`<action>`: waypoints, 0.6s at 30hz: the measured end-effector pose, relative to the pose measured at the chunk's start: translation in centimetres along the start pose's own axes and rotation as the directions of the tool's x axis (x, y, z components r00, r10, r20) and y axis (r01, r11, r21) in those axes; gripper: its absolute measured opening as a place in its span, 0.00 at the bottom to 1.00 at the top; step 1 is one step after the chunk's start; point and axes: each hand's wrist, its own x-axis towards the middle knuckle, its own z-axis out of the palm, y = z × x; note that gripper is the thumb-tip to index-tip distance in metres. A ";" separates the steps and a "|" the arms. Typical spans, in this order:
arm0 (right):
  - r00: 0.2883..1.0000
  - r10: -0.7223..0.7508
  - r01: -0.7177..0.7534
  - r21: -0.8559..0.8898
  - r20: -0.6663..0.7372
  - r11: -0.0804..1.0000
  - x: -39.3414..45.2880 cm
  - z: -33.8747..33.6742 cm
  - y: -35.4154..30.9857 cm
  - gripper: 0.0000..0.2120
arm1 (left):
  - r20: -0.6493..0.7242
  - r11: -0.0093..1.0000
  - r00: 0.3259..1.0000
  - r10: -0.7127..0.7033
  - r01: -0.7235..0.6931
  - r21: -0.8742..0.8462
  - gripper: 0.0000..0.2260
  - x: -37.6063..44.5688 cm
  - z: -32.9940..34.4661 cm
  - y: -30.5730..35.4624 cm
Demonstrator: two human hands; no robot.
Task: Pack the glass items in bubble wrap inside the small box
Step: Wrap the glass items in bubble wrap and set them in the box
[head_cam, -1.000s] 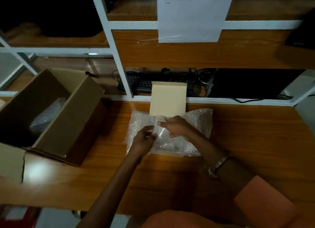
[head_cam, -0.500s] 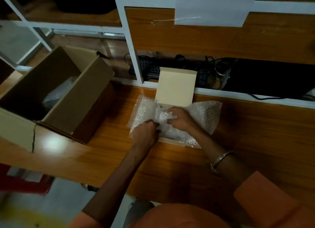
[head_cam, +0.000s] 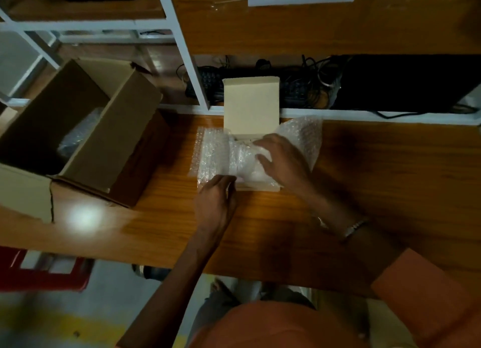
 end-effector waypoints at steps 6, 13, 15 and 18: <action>0.931 0.348 -0.361 0.161 0.108 0.919 -7.6 -5.4 4.2 0.13 | 0.258 0.909 0.966 0.007 0.102 -0.404 0.08 -3.5 2.0 -1.3; 0.822 0.525 -0.545 0.037 0.221 0.837 -15.6 -6.3 6.4 0.19 | 0.439 0.835 0.835 0.333 -0.044 -0.548 0.11 -4.5 3.8 1.6; 0.766 0.573 -0.589 -0.038 0.291 0.807 -16.0 -6.0 6.4 0.26 | 0.470 0.828 0.796 0.382 -0.069 -0.556 0.13 -4.6 3.5 2.1; 0.746 0.616 -0.638 0.008 0.253 0.770 -16.5 -5.5 5.9 0.20 | 0.473 0.796 0.759 0.448 -0.098 -0.597 0.15 -5.1 3.0 1.9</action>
